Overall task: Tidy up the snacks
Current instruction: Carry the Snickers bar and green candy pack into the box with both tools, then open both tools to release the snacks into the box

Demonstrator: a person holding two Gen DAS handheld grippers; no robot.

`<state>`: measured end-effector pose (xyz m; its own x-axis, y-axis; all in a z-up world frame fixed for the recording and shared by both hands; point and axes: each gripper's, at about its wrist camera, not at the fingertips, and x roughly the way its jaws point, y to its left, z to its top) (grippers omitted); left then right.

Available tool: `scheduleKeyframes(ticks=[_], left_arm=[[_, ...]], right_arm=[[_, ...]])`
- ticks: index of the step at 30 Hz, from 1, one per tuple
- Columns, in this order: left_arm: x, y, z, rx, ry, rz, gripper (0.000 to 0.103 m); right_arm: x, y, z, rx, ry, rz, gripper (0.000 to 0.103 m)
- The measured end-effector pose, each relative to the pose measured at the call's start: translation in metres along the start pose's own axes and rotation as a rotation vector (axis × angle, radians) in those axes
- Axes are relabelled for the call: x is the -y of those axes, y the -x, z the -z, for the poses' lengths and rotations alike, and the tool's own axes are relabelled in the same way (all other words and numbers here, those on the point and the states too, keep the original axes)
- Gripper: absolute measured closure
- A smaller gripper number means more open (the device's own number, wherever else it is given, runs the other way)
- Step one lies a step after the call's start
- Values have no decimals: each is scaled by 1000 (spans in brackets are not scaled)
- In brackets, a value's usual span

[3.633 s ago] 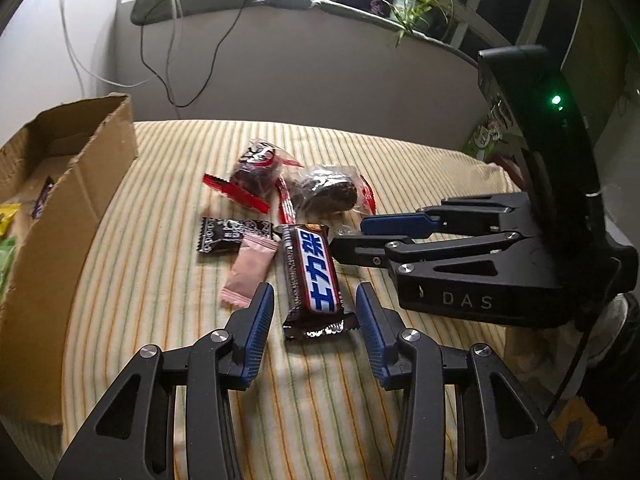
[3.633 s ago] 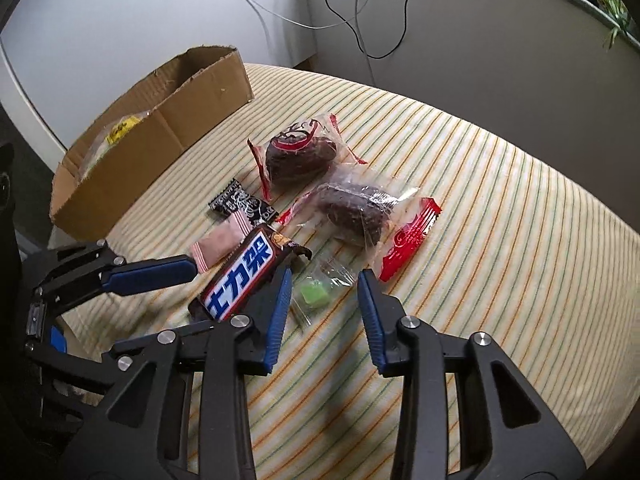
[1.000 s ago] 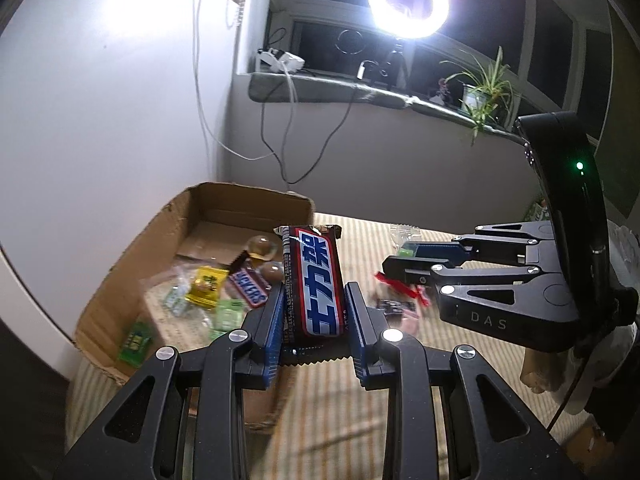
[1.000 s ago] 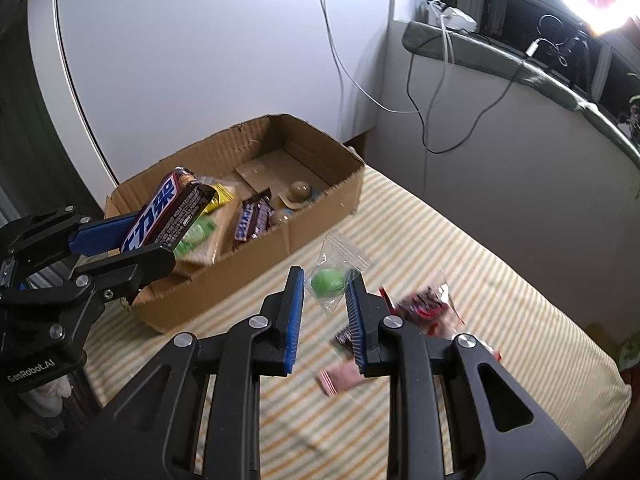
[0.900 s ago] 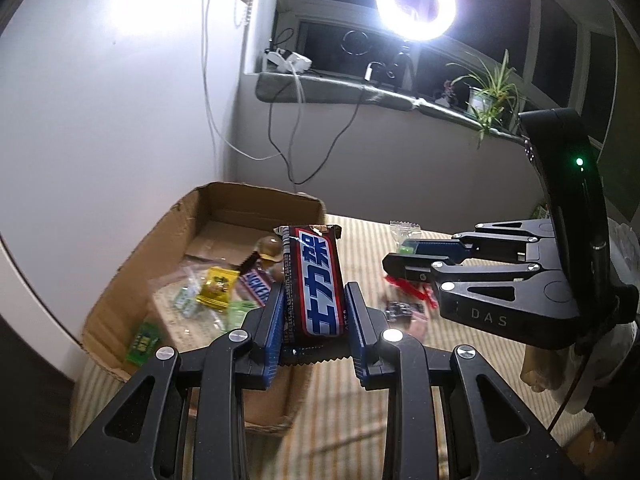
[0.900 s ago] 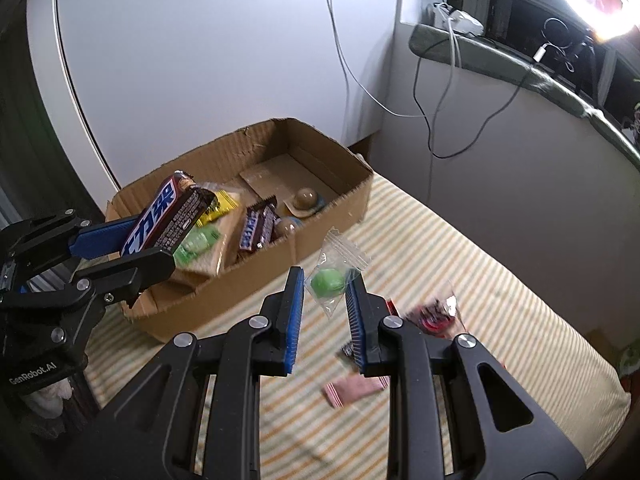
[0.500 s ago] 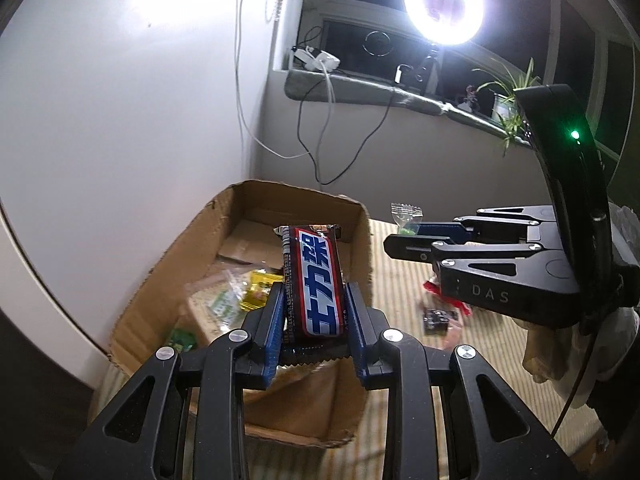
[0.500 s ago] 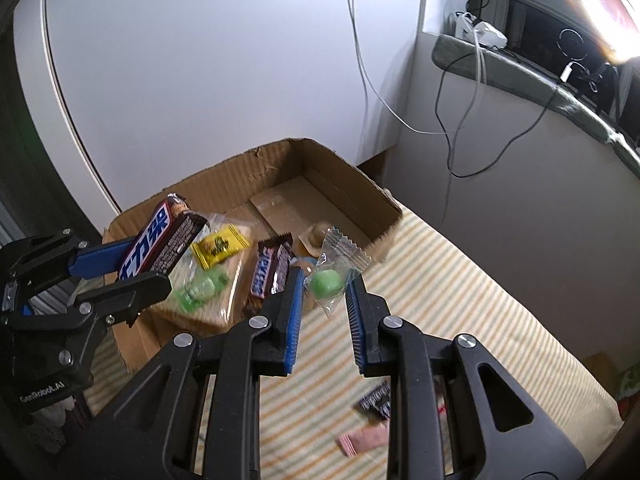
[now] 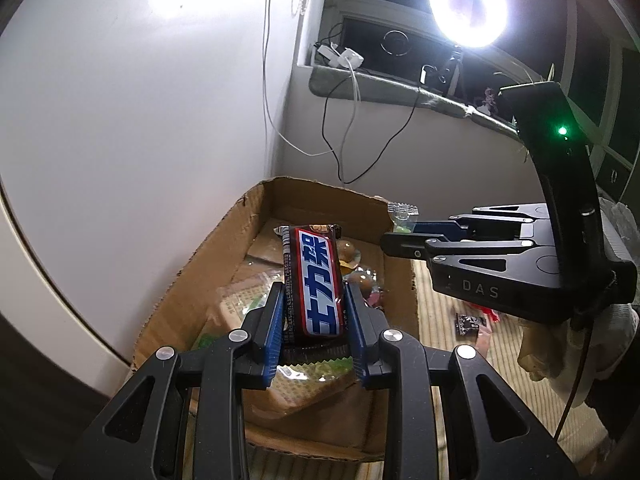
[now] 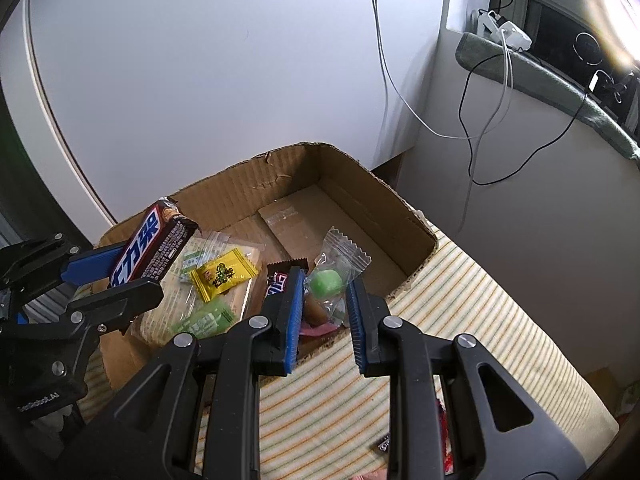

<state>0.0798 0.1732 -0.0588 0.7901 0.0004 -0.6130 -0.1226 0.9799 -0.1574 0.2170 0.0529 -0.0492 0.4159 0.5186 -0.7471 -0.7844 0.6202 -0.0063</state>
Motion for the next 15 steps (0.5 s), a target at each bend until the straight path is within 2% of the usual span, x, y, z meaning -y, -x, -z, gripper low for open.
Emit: scheduleKeyframes(ticks=[15], left_arm=[[-7, -6, -2, -11, 14, -14, 75]], right_arm=[[-1, -15, -4, -21, -1, -22, 81]])
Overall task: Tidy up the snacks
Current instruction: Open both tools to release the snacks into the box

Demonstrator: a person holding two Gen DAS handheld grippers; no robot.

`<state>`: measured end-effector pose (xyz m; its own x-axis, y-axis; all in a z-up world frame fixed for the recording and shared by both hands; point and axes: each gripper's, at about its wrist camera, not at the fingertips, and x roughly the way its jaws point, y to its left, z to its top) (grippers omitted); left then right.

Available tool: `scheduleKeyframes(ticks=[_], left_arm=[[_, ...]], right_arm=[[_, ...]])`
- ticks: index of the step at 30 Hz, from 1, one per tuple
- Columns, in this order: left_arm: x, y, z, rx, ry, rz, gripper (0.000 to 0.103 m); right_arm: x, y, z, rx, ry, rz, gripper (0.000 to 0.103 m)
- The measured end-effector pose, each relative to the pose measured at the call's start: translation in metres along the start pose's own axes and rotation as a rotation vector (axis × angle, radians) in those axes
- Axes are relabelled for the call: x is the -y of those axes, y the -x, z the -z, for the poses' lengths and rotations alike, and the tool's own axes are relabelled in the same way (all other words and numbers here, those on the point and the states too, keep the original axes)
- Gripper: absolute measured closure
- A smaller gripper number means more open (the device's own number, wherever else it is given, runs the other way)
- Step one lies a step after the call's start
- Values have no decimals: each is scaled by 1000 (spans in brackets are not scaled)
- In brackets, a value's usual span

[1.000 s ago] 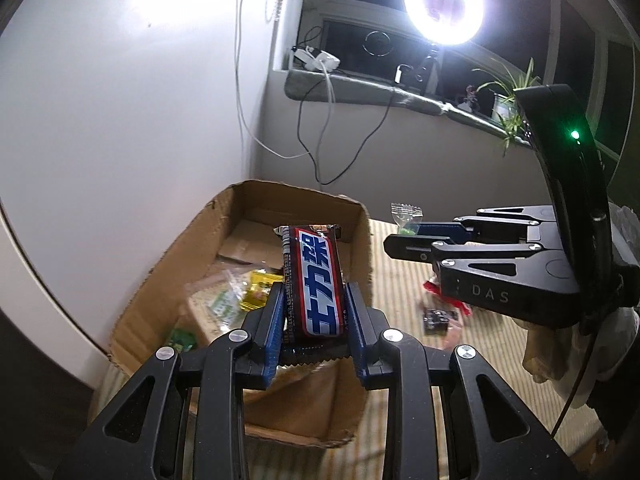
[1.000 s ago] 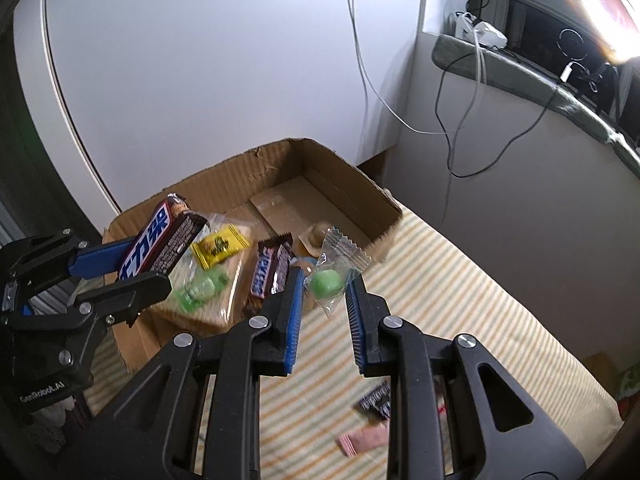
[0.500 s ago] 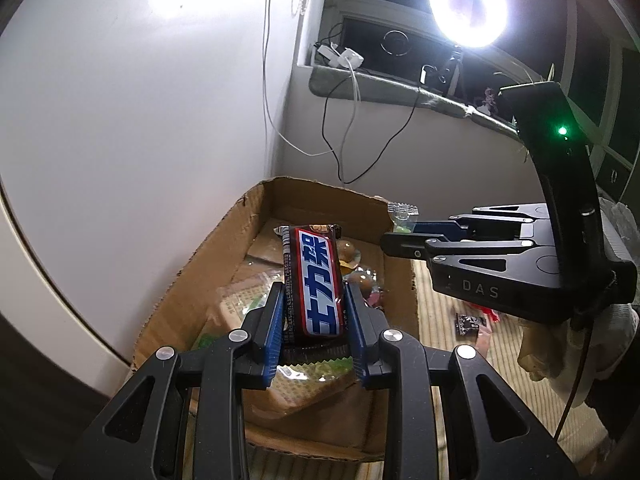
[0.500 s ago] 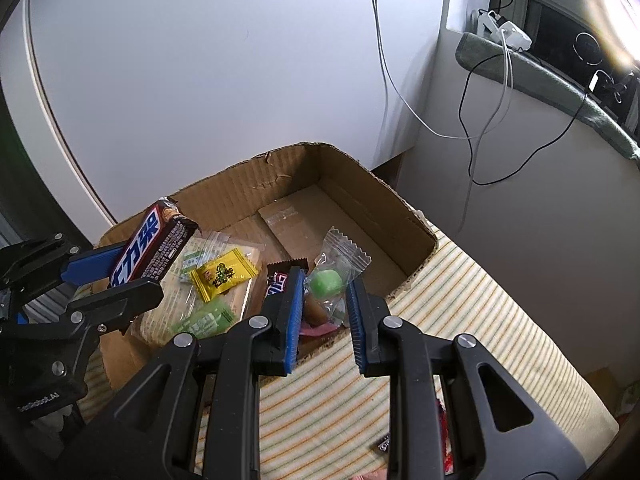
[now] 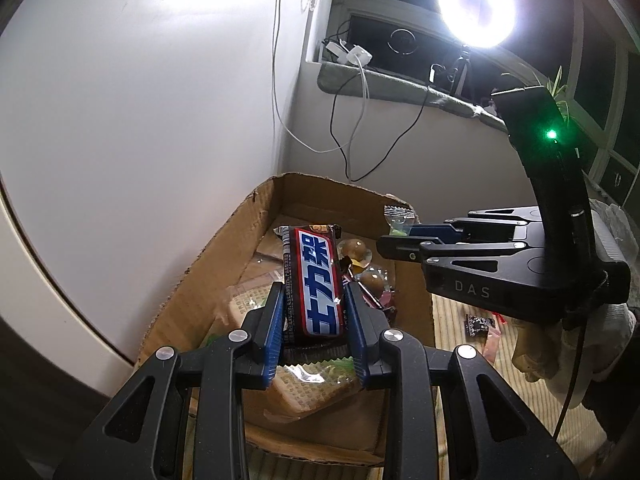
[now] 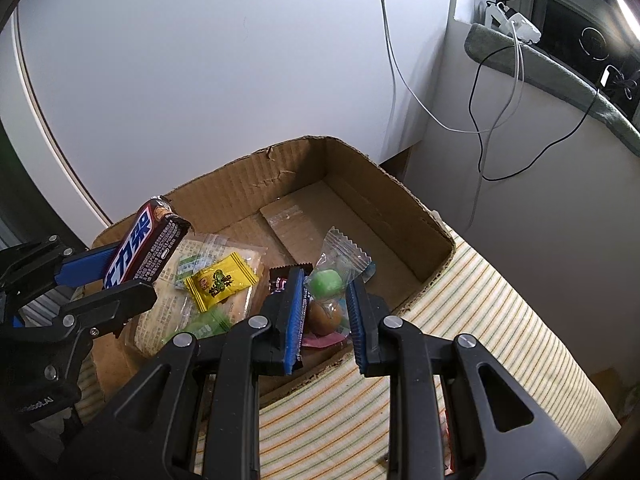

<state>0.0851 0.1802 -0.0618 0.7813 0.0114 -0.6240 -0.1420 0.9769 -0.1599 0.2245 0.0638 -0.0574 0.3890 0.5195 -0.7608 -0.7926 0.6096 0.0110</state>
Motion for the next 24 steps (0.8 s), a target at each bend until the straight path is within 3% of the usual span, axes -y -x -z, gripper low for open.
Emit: scheduleKeyframes(ticks=[7, 8, 10, 12, 15, 18, 24], left_arm=[[-1, 0, -1, 5, 4, -6, 75], [0, 0, -1, 3, 3, -6, 75], [0, 0, 0, 3, 0, -10, 66], [0, 1, 0, 6, 3, -13, 57], [0, 2, 0, 7, 4, -17, 53], [1, 5, 0, 13, 2, -23, 47], [9, 13, 0, 24, -15, -21, 45]], right_arm=[[-2, -1, 0, 1, 4, 4, 80], [-2, 0, 0, 2, 5, 7, 76], [-2, 2, 0, 10, 5, 16, 58], [-2, 7, 0, 32, 7, 28, 32], [-2, 14, -1, 58, 8, 54, 21], [0, 19, -2, 69, 3, 65, 16], [6, 33, 2, 82, -17, 84, 15]])
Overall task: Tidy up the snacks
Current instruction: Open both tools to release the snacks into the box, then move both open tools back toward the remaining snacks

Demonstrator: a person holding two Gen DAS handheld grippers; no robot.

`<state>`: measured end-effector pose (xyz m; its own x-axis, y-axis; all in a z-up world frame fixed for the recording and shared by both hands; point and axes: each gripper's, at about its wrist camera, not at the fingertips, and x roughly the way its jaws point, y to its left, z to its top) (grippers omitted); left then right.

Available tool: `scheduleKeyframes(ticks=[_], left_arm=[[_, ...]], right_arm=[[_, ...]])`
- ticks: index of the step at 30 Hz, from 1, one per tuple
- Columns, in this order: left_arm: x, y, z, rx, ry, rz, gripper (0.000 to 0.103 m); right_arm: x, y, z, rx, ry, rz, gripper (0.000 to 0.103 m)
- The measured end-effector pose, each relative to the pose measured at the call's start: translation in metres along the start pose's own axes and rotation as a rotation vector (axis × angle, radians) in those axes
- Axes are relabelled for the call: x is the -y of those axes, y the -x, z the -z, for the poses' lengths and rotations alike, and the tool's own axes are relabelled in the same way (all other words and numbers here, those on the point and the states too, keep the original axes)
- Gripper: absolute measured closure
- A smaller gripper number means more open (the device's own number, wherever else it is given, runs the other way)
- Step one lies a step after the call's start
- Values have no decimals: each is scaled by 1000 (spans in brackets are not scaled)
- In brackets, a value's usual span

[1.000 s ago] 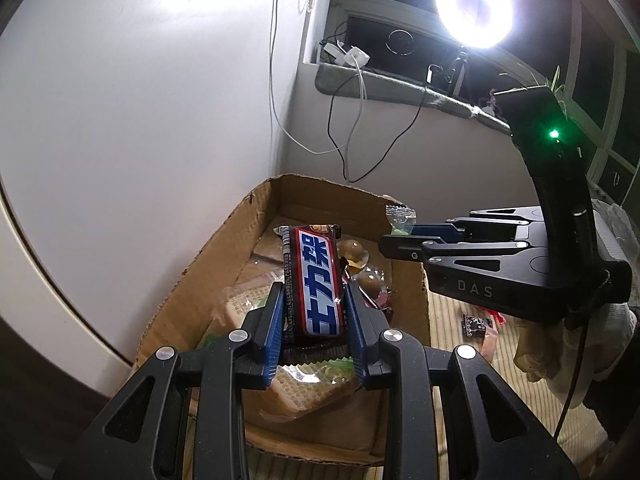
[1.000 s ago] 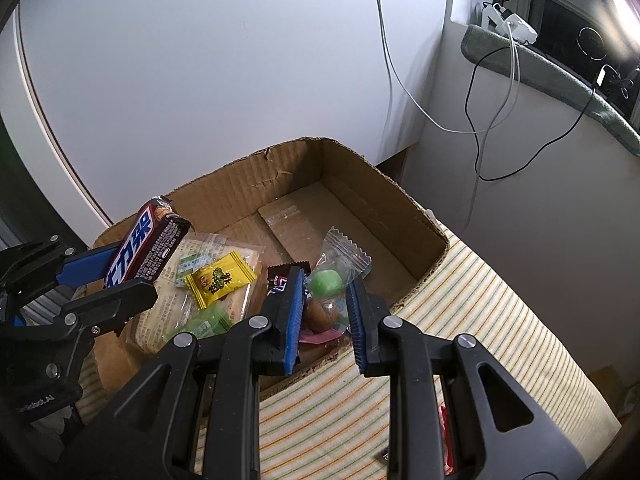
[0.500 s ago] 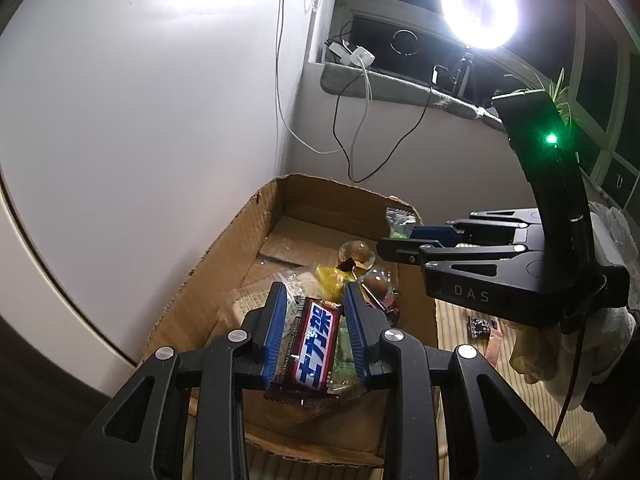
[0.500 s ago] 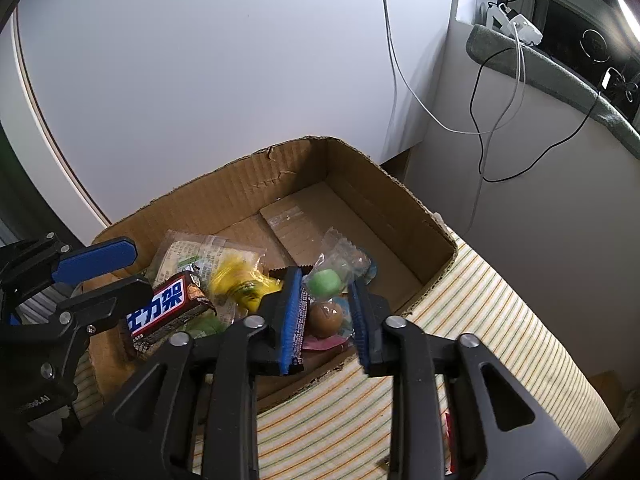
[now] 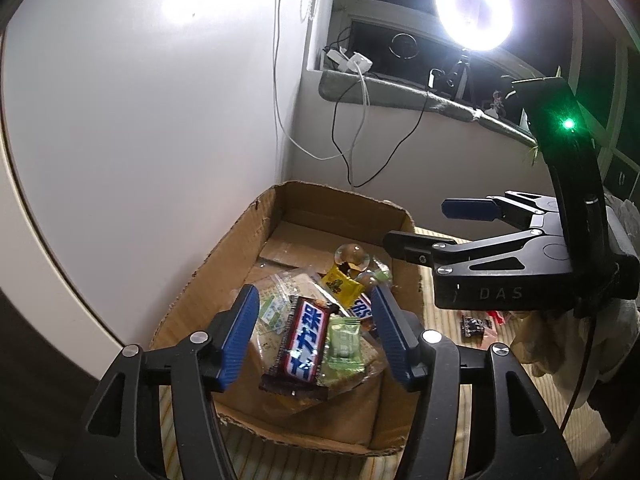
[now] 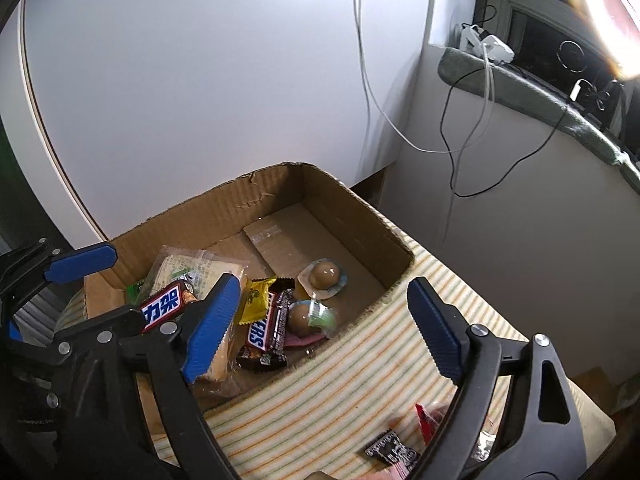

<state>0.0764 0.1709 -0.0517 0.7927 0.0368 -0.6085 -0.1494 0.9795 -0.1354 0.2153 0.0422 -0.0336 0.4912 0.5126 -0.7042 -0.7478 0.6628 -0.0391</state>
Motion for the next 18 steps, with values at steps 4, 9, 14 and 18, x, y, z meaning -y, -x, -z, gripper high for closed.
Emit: scheduleKeyframes(ticks=[4, 9, 14, 18], left_arm=[[8, 7, 1, 9, -13, 7, 45], [18, 12, 1, 15, -19, 19, 45], [30, 18, 3, 20, -33, 31, 45], [41, 19, 5, 25, -40, 47, 45]], right_arm=[[7, 12, 4, 13, -22, 3, 15], [16, 31, 13, 29, -36, 17, 15], [28, 50, 26, 41, -62, 29, 15], [44, 68, 41, 53, -98, 49, 15]])
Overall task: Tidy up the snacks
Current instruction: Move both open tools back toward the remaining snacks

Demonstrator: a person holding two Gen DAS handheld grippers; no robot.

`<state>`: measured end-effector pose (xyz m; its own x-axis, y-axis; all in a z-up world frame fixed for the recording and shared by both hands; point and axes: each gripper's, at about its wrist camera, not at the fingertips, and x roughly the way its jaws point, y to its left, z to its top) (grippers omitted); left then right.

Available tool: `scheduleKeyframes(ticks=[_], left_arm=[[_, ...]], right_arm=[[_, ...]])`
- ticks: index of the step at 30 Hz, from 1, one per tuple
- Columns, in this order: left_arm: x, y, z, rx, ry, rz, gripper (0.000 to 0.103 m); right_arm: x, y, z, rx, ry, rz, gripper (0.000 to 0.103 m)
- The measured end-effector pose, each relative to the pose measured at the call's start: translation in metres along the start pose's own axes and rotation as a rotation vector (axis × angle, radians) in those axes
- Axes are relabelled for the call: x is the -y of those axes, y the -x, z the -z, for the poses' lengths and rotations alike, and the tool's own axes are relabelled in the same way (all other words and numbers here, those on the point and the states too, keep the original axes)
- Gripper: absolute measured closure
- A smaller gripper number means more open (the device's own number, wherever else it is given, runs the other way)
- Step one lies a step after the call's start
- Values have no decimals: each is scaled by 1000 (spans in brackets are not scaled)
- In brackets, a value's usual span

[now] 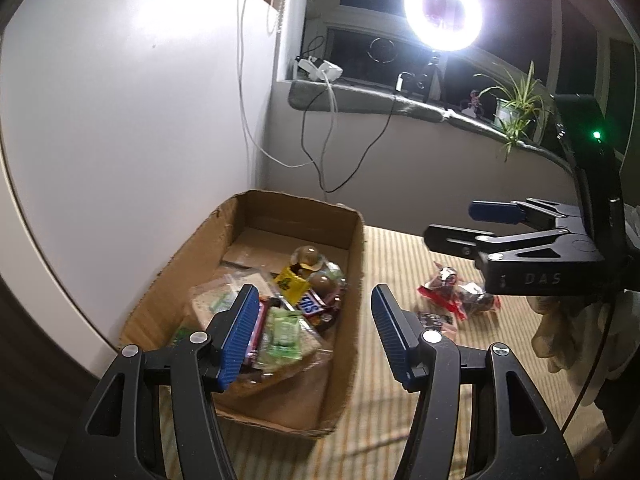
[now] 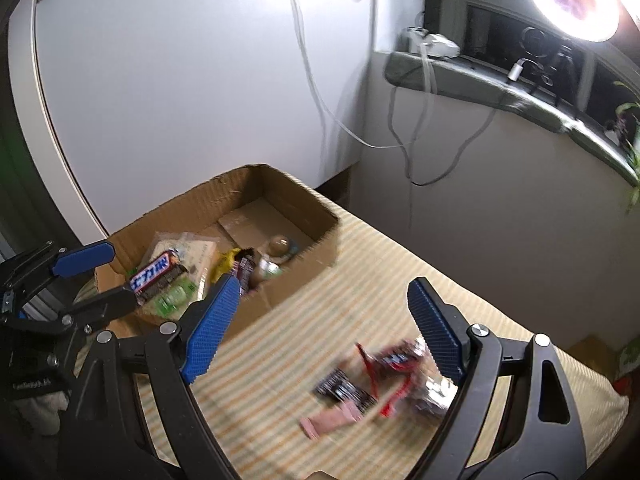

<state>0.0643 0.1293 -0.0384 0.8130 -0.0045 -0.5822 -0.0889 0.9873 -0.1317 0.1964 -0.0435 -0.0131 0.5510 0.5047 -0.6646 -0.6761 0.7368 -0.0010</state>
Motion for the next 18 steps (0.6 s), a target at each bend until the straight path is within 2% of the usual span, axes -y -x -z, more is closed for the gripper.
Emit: scheduleKeyframes(ticks=[12, 18], left_arm=[[43, -17, 13, -51, -28, 93, 45], [63, -29, 20, -93, -43, 142, 52]], right_arm=[[77, 29, 54, -30, -121, 86, 15], [107, 27, 82, -70, -175, 98, 15]])
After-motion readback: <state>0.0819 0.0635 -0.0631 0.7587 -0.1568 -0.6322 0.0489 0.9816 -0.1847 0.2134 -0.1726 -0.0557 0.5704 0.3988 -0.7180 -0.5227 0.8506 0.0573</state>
